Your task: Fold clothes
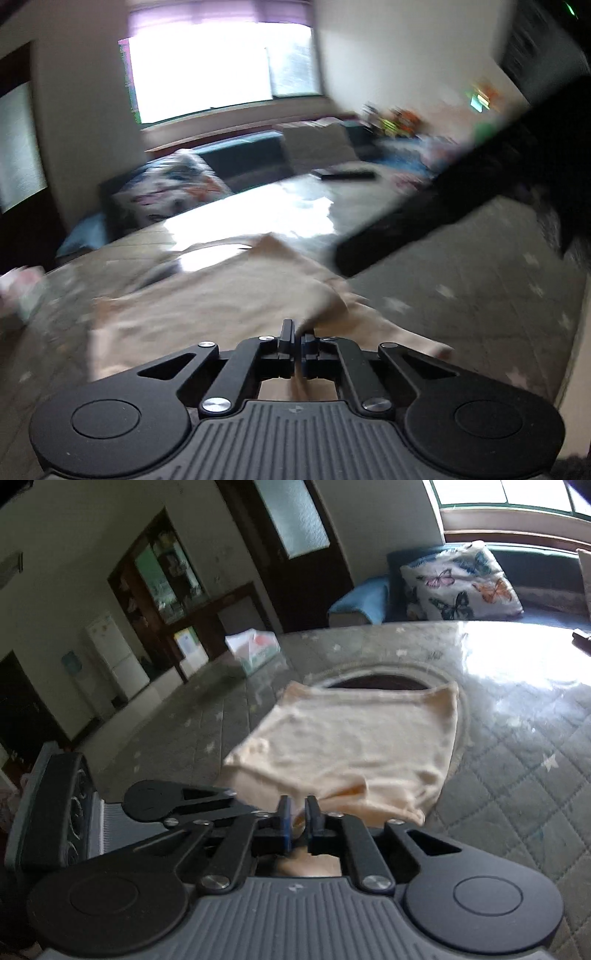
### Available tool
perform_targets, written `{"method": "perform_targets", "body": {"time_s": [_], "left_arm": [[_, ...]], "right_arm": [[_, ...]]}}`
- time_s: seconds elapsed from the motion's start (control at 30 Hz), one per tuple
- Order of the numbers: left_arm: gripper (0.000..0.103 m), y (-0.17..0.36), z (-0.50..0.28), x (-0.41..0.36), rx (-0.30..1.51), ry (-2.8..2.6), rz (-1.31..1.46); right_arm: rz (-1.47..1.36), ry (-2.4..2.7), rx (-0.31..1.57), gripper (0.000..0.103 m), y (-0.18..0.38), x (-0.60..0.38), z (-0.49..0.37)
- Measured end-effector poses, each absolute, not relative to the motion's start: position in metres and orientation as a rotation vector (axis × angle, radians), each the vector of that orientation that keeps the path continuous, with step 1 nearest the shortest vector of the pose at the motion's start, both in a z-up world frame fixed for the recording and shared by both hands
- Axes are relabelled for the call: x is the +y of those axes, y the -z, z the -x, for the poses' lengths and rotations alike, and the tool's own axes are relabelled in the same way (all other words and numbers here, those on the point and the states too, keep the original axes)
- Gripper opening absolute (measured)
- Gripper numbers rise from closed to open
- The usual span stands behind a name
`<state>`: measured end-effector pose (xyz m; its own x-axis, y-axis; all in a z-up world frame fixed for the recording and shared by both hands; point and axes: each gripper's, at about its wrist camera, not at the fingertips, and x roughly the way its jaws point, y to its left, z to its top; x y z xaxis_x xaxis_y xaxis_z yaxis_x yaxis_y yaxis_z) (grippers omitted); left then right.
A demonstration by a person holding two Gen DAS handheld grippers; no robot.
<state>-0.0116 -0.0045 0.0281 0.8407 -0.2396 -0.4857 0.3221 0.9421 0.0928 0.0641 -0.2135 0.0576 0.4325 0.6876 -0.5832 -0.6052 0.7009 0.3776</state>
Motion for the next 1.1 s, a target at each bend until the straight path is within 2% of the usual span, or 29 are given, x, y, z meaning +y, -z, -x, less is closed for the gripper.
{"method": "perform_targets", "body": {"time_s": [0.13,0.37,0.77,1.1], "left_arm": [[0.003,-0.064,0.023,0.049,0.398,0.173,-0.092],[0.003,-0.111,0.042,0.107,0.271,0.056,-0.032],[0.003,-0.122,0.060,0.113,0.244,0.087,-0.010],[0.003,-0.124,0.058,0.096,0.250,0.141,-0.022]], "right_arm": [[-0.135,-0.766,0.744,0.013,-0.060,-0.214,-0.074],[0.074,-0.781,0.786,0.013,-0.023,-0.151,-0.081],[0.241,-0.893,0.786,0.014,0.016,-0.039,-0.084],[0.269,-0.957,0.785,0.015,0.012,-0.039,-0.068]]}}
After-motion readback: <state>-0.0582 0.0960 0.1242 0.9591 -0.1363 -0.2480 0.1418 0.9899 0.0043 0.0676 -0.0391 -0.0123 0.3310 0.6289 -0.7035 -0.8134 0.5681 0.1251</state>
